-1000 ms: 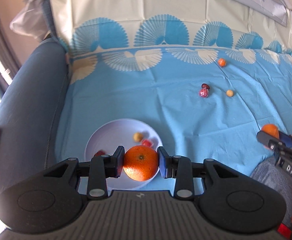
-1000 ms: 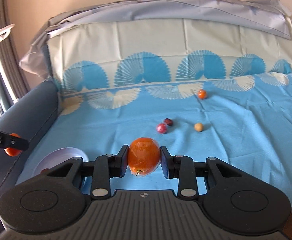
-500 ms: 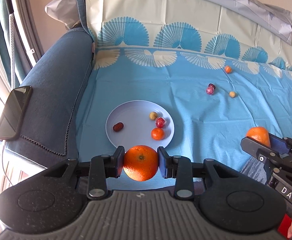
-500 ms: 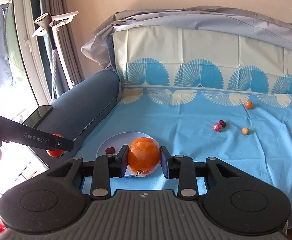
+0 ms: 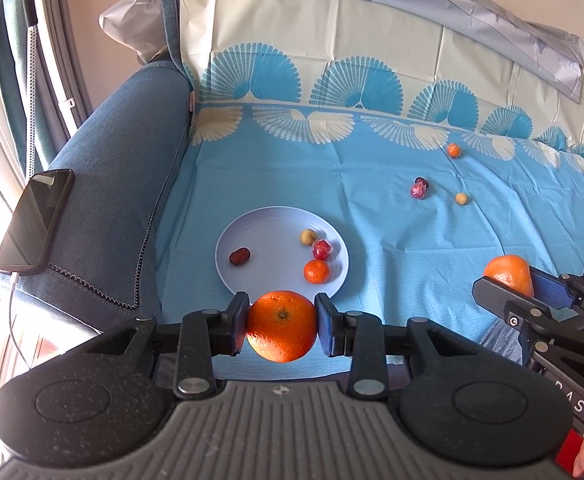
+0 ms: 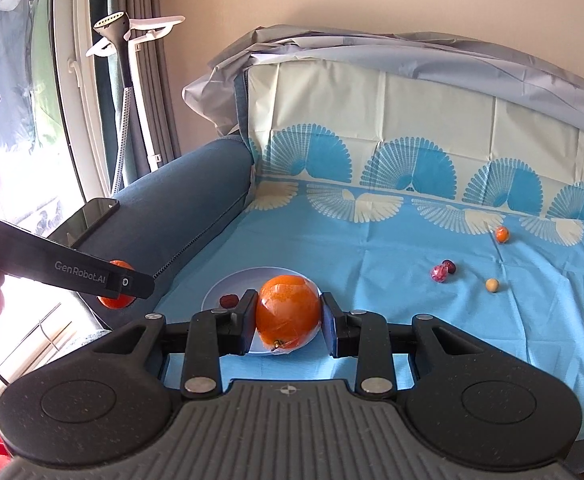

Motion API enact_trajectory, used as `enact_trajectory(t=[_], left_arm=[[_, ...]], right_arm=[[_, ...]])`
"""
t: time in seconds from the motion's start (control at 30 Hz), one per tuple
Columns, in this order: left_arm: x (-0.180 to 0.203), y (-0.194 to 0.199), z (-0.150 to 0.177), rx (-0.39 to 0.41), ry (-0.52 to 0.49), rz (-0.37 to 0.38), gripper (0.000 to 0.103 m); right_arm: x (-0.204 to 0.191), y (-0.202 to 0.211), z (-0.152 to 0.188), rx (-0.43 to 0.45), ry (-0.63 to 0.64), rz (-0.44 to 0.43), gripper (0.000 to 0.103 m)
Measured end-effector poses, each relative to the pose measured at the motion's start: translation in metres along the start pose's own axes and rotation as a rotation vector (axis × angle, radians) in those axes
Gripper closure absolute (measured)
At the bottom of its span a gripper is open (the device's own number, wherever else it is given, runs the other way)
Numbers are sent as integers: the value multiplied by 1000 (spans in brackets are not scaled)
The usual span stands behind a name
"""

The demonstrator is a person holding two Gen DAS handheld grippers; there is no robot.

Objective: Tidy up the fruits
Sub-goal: 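Carry the tangerine with the left tool while the right tool carries the wrapped fruit over the plate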

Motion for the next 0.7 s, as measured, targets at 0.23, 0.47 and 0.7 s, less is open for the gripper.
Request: enact_trajectory(t=[0.23, 0.47, 0.7], left_arm=[[-2, -2, -1, -6, 0, 1, 64], [-2, -7, 0, -16, 3, -2, 64], [-5, -14, -1, -31, 10, -6, 64]], right_arm=[[3, -2, 0, -2, 5, -1, 68], [2, -4, 1, -9, 1, -1, 68], [1, -10, 1, -23, -1, -2, 68]])
Point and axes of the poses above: each gripper's, at about its wrist camera, not at the fingertips, and y roughly against the way its jaws point, x to its right, z to its underside, the point moved 4 cm from there along -y, roughly the way its jaws point, and after that the axes turned 5 degrees about -x, right-handed, at the moved point
